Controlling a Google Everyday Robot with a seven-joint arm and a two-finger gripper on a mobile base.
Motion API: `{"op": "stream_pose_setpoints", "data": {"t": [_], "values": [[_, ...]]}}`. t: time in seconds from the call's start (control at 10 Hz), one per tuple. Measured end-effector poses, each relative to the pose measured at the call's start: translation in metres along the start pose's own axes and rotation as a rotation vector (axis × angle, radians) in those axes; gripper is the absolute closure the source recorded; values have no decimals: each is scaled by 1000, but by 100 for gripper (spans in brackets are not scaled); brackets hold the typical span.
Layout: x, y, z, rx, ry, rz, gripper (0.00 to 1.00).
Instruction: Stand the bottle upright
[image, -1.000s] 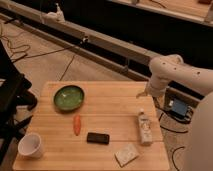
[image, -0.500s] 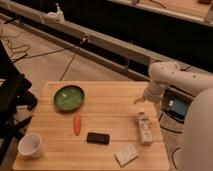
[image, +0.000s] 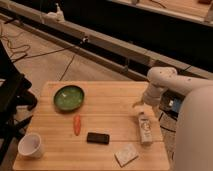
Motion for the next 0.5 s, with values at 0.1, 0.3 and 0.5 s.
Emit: {"op": "stream_pose_setpoints", "data": {"t": [0.1, 0.3, 0.5], "values": [[-4, 0, 6, 21, -9, -31, 20], [-10, 3, 12, 36, -33, -78, 20], [-9, 9, 17, 37, -39, -110, 20]]}}
